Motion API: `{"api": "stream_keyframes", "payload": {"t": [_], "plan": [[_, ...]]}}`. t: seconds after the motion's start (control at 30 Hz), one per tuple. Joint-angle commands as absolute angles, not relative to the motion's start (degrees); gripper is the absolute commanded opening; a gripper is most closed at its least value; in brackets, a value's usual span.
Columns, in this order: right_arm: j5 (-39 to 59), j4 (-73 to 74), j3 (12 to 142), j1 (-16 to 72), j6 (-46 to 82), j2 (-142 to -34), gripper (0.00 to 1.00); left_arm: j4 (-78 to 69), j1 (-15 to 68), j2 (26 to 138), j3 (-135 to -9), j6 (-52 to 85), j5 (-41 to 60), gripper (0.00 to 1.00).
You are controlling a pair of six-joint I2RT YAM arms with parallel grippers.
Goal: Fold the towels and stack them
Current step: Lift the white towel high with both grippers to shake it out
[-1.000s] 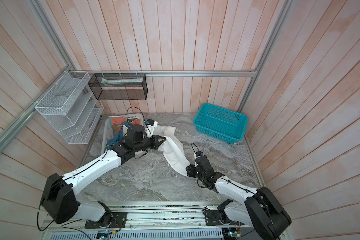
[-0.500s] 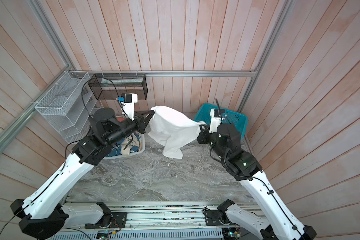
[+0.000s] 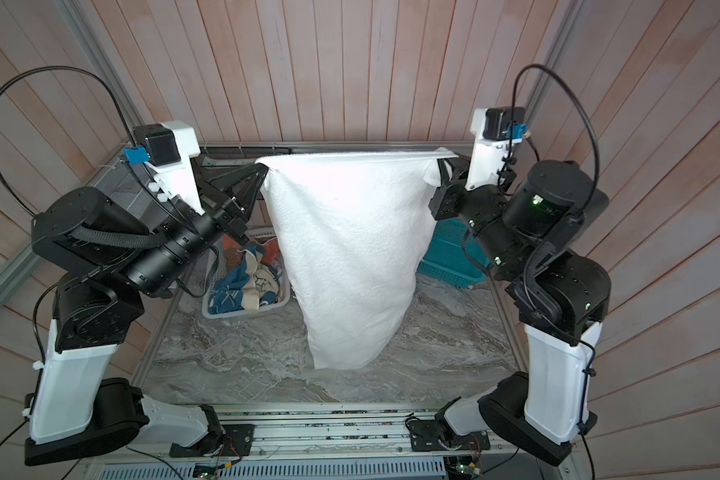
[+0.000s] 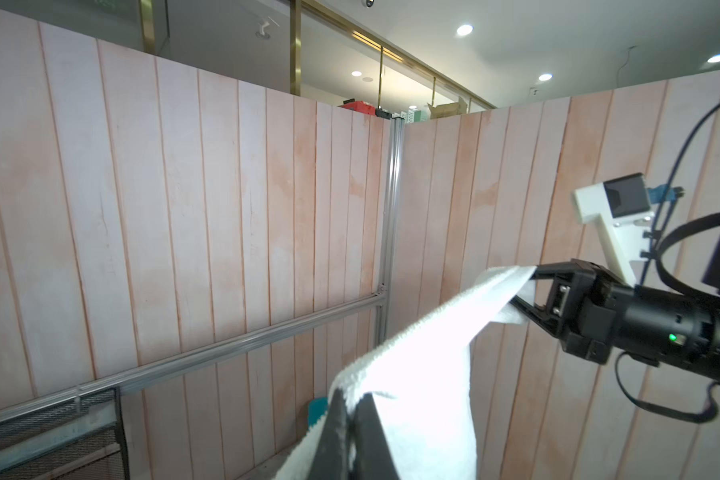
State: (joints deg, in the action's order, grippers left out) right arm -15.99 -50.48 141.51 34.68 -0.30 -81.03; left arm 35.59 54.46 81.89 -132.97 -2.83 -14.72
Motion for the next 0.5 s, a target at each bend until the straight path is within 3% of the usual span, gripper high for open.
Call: {"api": "stream_keyframes", "payload": {"t": [0.0,0.2,0.47], "plan": [[-21.2,-47.2,138.8,34.0,-3.5,-82.2,0.0,42.5,50.4,84.8,-139.8,-5.1,-20.4,0.0],[-21.8,-46.8,147.6,31.3,-7.1,-94.9,0.0,42.4,31.5,87.0,-134.6,2.7,-5.0,0.0],[-4.0,-39.8,138.8,19.8,-3.4,-106.4,0.0,32.1,15.4,93.2,-119.1,8.6,10.6,0.0]]}}
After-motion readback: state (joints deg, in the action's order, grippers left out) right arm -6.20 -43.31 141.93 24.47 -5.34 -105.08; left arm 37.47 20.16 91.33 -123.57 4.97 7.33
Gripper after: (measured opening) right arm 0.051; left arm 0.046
